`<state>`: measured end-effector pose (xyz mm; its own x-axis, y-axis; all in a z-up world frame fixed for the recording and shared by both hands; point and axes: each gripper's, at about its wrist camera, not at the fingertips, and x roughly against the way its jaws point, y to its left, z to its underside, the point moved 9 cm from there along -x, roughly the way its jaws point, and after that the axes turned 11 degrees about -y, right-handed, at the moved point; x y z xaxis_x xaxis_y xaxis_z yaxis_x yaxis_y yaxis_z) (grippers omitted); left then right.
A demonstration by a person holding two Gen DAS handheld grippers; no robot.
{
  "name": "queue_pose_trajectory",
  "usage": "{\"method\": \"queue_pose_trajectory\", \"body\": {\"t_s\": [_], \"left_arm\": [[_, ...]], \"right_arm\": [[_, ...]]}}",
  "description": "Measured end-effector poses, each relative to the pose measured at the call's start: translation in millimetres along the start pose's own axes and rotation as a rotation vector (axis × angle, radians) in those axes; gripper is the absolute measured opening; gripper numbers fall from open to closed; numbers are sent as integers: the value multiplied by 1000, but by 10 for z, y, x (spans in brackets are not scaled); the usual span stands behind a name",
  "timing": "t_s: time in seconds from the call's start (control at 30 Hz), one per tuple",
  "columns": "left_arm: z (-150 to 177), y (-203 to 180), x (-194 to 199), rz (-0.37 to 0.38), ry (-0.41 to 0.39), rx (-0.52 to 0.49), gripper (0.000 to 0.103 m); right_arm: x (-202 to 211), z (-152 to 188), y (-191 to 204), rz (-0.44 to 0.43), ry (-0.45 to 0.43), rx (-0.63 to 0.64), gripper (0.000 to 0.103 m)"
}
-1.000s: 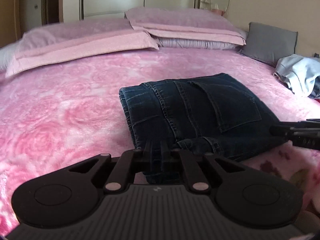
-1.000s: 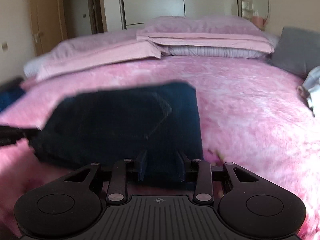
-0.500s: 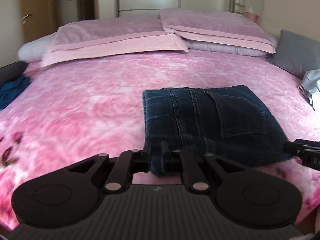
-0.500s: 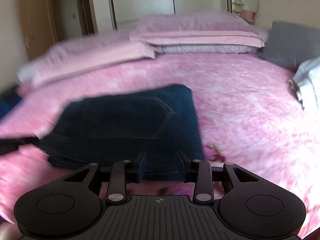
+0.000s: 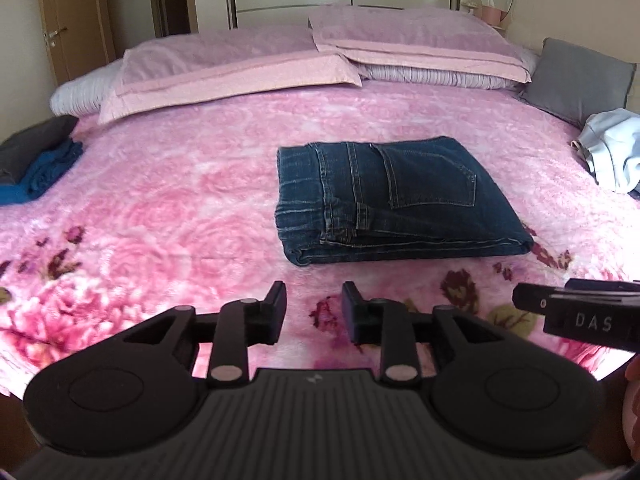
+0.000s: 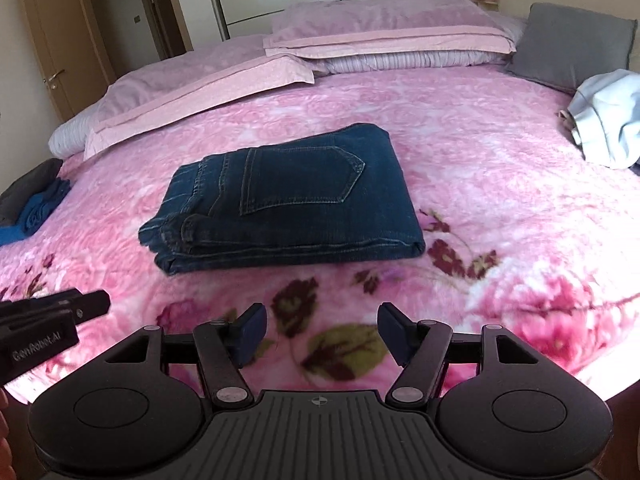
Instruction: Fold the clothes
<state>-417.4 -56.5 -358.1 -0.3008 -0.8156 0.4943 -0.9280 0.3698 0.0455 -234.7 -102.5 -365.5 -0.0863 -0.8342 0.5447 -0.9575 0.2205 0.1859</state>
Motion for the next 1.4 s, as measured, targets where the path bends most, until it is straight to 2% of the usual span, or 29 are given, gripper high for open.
{"method": "queue_pose_trajectory", "body": {"t_s": [0.43,0.87,1.23,1.4], "left_arm": [[-48,24,484,-13,-59,-7,29],[-67,-31,722,9,-91,-7,32],[-141,-124,777,58,-113,-4,32],[-74,-66,689,85,-105,15,32]], "right_arm": [[345,111,164,-25,-19,24,65],[578,70,330,-38,-51,67,65],[660,-18,329,-33,-82,75,65],[539,11,291,-53,-80,33,65]]}}
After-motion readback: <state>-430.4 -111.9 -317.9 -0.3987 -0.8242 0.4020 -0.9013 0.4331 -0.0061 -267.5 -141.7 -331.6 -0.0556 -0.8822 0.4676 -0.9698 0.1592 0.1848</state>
